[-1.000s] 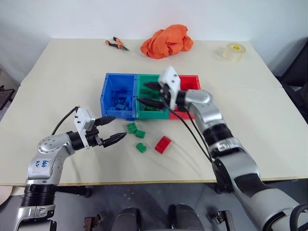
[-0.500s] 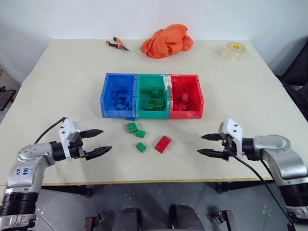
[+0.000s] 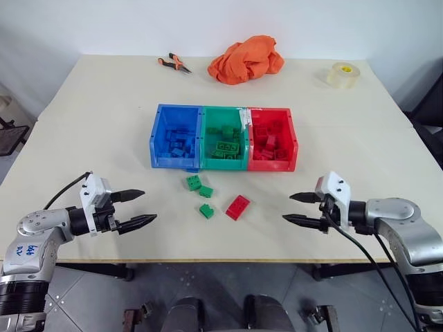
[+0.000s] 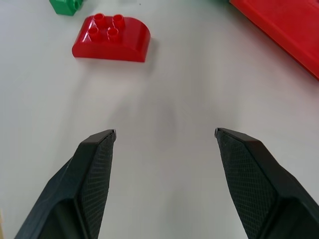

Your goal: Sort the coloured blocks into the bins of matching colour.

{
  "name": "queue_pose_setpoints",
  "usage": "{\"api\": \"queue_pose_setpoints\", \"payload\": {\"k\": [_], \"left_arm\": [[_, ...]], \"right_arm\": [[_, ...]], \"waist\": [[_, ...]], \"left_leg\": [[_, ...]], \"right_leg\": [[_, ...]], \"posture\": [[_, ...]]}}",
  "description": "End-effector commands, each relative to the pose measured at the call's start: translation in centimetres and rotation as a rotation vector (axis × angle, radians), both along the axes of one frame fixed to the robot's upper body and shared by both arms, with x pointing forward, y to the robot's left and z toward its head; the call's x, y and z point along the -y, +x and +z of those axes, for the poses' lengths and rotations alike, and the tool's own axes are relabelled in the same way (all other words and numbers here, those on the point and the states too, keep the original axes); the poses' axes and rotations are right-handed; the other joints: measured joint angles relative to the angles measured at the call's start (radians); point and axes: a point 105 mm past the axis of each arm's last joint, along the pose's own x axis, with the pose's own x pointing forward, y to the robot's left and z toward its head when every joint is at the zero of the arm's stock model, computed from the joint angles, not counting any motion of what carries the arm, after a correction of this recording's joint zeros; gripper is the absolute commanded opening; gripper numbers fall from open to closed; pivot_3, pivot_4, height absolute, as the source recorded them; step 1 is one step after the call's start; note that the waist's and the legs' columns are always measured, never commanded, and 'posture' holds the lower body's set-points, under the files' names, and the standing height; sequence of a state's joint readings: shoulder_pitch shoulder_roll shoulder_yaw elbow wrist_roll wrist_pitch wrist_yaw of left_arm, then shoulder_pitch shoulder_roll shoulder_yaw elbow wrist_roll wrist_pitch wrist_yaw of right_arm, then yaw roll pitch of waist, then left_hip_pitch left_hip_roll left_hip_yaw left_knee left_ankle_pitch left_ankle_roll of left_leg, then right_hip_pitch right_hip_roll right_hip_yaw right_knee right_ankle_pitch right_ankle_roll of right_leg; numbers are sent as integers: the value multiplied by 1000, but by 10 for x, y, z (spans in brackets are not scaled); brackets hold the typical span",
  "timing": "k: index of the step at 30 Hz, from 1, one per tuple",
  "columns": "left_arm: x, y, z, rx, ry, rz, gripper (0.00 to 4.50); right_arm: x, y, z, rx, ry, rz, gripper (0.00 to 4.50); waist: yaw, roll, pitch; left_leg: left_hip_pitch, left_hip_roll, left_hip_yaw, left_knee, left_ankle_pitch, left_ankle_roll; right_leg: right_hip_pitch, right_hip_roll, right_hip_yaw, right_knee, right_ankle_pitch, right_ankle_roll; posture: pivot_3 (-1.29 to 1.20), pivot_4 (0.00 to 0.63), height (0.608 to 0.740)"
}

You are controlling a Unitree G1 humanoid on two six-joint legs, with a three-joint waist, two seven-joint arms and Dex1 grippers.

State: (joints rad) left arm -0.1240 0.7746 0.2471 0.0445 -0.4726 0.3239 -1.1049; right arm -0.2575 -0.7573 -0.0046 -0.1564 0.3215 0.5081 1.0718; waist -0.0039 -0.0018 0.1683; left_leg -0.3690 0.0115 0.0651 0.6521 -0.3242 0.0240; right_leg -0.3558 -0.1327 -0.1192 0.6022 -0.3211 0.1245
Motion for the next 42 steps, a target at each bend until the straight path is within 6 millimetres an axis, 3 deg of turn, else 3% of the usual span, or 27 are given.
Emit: {"api": "queue_pose_setpoints", "payload": {"k": [1,12,18,25,35,41,42], "left_arm": [[1,-3,15,51,-3,2,4500],[8,-8,21,53,-4,-18,4500],[15,-12,20,56,-13,-27,4500],[19,-23,18,58,-29,-28,4500],[27,-36,15,63,-37,-92,4500],[30,-33,14,95,-45,-123,4500],[30,-32,14,98,-46,-128,4500]], "right_arm": [[-16,0,3,34,4,55,3312],[-49,18,-8,68,-65,227,3312],[-62,35,-14,100,-157,402,3312],[-75,58,-8,168,-217,522,3312],[-101,48,-5,210,-251,812,3312],[-112,48,-10,210,-264,869,3312],[-112,48,-11,205,-262,871,3145]], "waist": [[0,0,0],[-1,0,0],[-5,0,0],[-23,0,0],[-27,0,0],[-27,0,0],[-28,0,0]], "left_leg": [[0,0,0,0,0,0],[0,0,0,1,0,0],[0,0,1,1,0,0],[0,0,-1,1,0,0],[0,1,-2,2,0,0],[0,1,-3,2,0,0],[0,1,-3,2,0,0]], "right_leg": [[0,0,0,0,0,0],[0,1,-1,0,0,0],[0,3,-2,0,0,0],[0,2,-1,3,0,0],[0,2,1,4,0,0],[0,3,3,4,0,0],[0,3,3,4,0,-1]], "posture": [[0,150,740],[0,150,740],[0,150,740],[0,150,740],[0,150,740],[0,150,740],[0,150,740]]}}
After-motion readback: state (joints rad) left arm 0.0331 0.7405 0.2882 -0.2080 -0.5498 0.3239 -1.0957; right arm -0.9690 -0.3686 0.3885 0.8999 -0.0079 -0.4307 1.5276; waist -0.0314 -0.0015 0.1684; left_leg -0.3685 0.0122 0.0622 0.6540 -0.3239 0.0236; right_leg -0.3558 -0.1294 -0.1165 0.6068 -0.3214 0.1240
